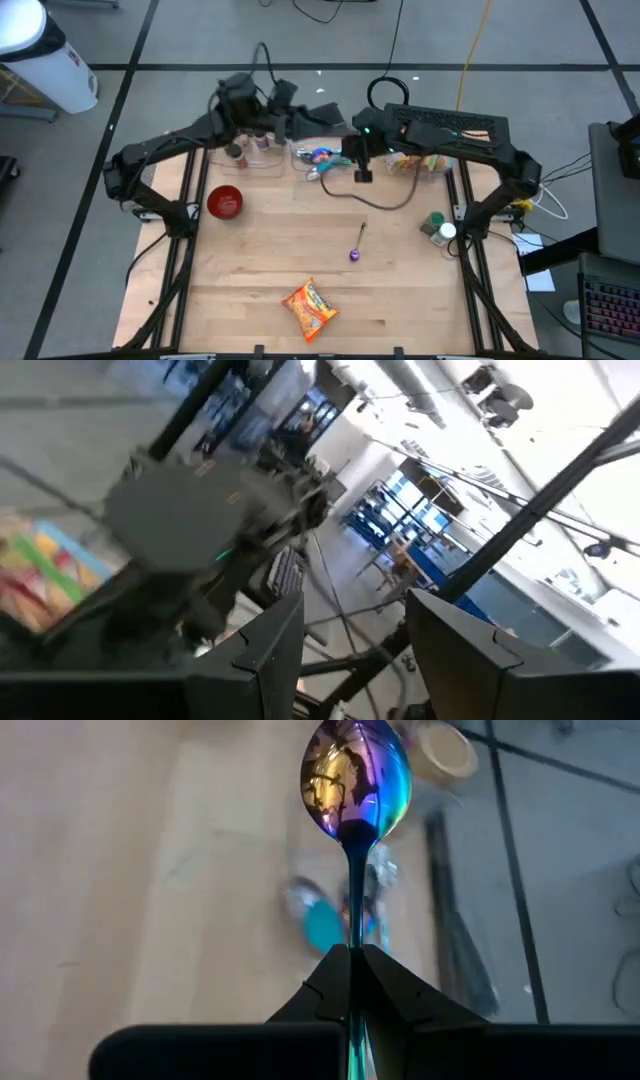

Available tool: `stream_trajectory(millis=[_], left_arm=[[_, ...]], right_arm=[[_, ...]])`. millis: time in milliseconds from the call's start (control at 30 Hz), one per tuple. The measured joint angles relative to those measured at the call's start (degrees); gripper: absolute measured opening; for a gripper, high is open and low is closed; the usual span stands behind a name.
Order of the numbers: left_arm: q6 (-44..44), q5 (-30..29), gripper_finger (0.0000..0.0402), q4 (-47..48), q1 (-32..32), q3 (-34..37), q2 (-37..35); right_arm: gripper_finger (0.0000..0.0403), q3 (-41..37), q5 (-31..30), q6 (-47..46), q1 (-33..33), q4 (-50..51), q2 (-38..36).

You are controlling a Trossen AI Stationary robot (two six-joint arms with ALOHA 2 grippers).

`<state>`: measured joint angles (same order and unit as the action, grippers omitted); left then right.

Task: Pick & Place Food Item
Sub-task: Put the right blue spoon into the middle transparent bin

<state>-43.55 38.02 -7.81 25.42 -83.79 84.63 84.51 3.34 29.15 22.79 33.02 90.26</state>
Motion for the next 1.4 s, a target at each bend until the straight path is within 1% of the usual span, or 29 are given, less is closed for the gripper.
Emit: stream_trajectory(millis=[100, 267, 533, 600, 700, 833, 1133, 1333, 1400], left_arm=[[1.79, 1.83, 0.0182, -0.12, 2.84, 0.00, -1.98], [3.23, 2.75, 0.0182, -0.32, 5.20, 0.00, -4.58], [2.69, 6.10, 0.0182, -0.03, 5.51, 0.00, -4.98], [2.64, 6.12, 0.0182, -0.07, 5.51, 0.00, -4.98], [2.56, 6.06, 0.0182, -0.05, 5.37, 0.00, -4.98], [3.14, 5.65, 0.0182, -0.20, 5.54, 0.00, -4.98], [3.36, 4.52, 0.0182, -0.14, 5.91, 0.00, -4.98], [3.34, 4.44, 0.0182, -0.12, 5.91, 0.00, -4.98], [3.34, 4.41, 0.0182, -0.12, 5.91, 0.00, -4.98]], right_arm=[[0.0000, 0.00, 0.07, -1.52, 2.51, -4.20, 2.98], [0.0001, 0.97, 4.16, -4.38, 5.98, -9.29, 8.35], [0.0001, 7.97, 7.52, -1.47, 9.05, -9.37, 18.30], [0.0001, 8.79, 8.86, -1.29, 9.76, -9.40, 19.96], [0.0001, 8.82, 9.22, -0.26, 10.60, -9.22, 22.01], [0.0001, 8.81, 9.17, 1.20, 11.34, -6.96, 24.06], [0.0001, 8.83, 8.95, 3.08, 11.19, -6.89, 27.60], [0.0001, 8.81, 8.60, 4.94, 11.01, -5.28, 27.76], [0.0001, 8.81, 7.33, 5.02, 10.95, -5.13, 27.78]])
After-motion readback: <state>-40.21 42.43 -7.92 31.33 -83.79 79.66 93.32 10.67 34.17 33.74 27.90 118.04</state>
